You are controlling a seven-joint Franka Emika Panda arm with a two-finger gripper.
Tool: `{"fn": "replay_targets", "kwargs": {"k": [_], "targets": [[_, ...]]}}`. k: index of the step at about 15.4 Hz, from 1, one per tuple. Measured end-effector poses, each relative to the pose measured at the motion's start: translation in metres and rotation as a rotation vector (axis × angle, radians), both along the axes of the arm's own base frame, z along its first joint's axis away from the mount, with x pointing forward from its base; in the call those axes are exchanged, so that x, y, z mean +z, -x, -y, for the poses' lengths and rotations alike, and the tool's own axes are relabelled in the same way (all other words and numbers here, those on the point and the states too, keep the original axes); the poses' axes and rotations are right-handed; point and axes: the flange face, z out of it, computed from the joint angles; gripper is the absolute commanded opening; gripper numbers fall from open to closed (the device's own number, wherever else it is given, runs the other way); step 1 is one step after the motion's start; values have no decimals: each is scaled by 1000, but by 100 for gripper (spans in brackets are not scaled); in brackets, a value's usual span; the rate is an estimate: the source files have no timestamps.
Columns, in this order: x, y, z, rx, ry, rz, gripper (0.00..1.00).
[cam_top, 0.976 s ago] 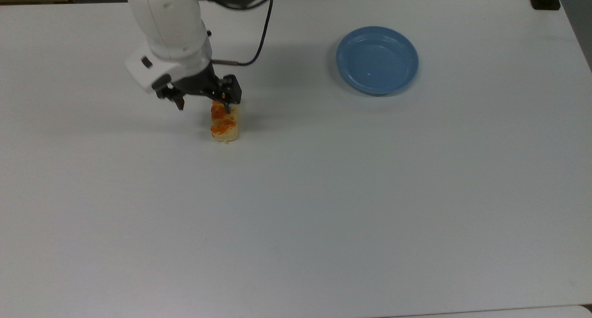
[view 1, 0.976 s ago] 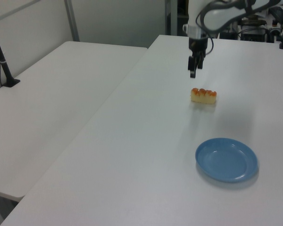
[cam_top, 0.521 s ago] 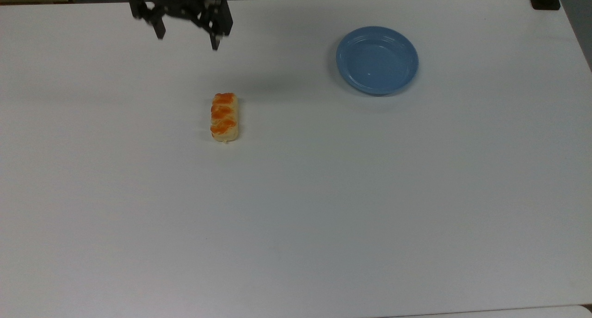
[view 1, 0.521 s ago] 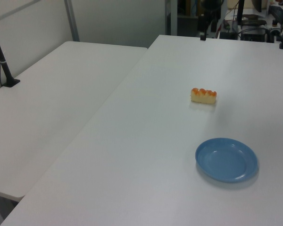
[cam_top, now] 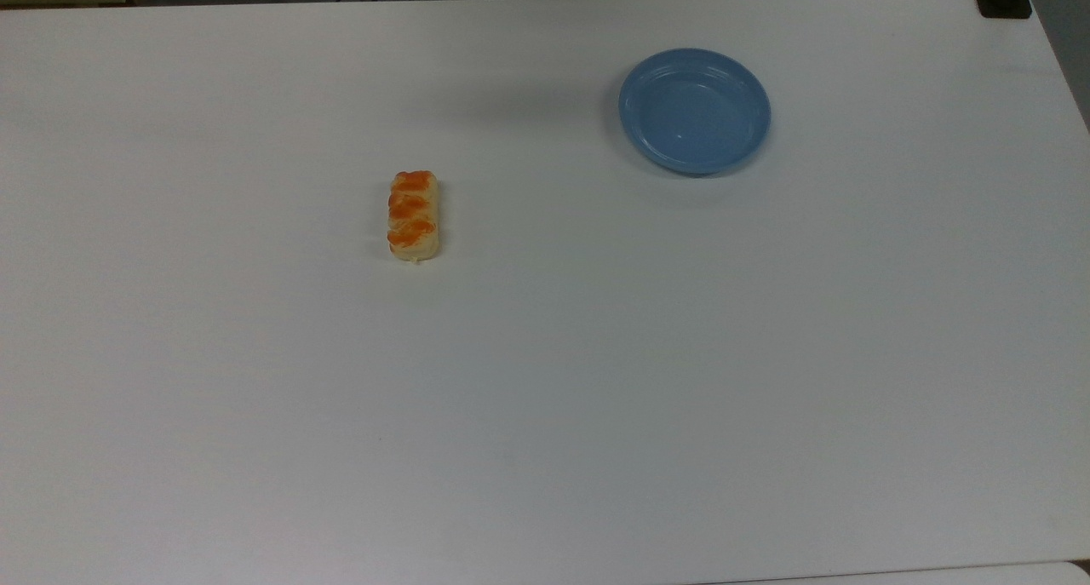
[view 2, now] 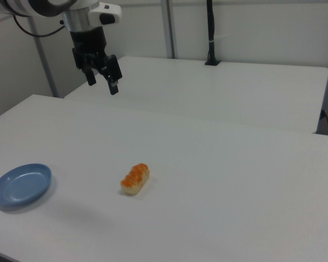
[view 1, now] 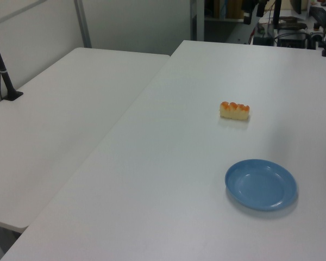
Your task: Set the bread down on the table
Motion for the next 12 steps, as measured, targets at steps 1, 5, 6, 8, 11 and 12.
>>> {"fn": "replay_targets", "kwargs": {"k": [1,5,6,8,11,12], "targets": [[-1,-1,1,27,2,0,100],[-6,-5,20,153,18,19,100],[-6,-5,28,158,20,21,100],[-6,-4,35,163,21,21,100],[-6,-4,33,170,21,21,100],[-6,-4,31,172,21,21,100]]}}
